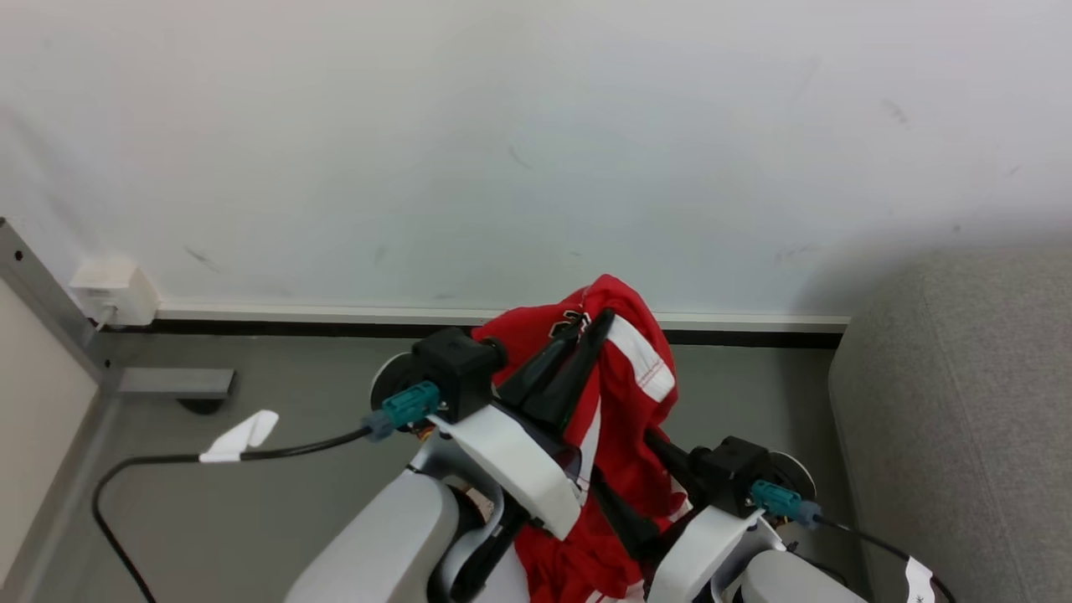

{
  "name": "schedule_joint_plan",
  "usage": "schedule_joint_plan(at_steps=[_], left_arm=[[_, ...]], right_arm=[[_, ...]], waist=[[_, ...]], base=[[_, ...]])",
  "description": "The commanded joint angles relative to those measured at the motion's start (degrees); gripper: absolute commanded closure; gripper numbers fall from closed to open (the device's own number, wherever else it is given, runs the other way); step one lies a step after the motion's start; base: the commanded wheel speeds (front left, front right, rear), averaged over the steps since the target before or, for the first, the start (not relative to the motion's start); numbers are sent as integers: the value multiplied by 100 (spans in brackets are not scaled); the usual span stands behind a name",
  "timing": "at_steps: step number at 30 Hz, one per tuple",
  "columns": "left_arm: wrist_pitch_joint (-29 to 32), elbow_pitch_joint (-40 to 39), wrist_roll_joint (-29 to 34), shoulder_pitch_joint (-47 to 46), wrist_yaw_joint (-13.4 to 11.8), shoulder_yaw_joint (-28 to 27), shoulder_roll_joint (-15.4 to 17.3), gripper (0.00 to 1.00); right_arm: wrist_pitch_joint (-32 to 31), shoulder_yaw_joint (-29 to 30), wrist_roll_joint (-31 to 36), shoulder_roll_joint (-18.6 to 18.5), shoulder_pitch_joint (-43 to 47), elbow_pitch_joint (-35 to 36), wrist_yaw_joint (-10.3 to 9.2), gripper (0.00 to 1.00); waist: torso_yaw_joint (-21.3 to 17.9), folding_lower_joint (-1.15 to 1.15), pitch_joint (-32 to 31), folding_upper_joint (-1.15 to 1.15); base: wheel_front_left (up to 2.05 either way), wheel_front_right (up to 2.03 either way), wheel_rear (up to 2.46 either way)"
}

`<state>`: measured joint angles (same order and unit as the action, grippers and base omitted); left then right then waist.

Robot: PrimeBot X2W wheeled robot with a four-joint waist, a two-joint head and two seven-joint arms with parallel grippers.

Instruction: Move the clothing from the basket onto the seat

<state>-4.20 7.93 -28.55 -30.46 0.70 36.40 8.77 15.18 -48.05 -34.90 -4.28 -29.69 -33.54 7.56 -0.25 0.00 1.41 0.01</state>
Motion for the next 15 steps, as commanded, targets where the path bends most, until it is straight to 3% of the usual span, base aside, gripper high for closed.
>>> schedule_joint_plan(at_steps=[1, 7, 8, 9, 10, 15], left_arm=[[-34, 19, -25, -36, 35, 55, -46, 100], [-41, 57, -214, -10, 108, 115, -185, 100], [-38, 60, -233, -5, 114, 122, -190, 100], [-34, 61, -256, 3, 123, 135, -202, 100], [-30, 60, -273, 12, 123, 137, -203, 100], [-33, 66, -305, 70, 74, 105, -135, 100]], right_arm=[[-4, -82, -108, 28, -178, -233, -13, 0], [-5, -51, -395, 122, -356, -719, -13, 0], [-4, -56, -440, 123, -350, -808, -13, 8], [-4, -50, -474, 124, -367, -851, -14, 59], [-4, -22, -528, 132, -392, -846, -13, 100], [-4, 347, -482, 127, -423, -619, -14, 100]], waist=[[116, 0, -5, -1], [381, 0, -12, -1], [414, 0, -15, -1], [453, 0, -16, -1], [476, 0, -14, -1], [514, 0, 4, -1]], base=[[0, 0, 0], [0, 0, 0], [0, 0, 0], [0, 0, 0], [0, 0, 0], [0, 0, 0]])
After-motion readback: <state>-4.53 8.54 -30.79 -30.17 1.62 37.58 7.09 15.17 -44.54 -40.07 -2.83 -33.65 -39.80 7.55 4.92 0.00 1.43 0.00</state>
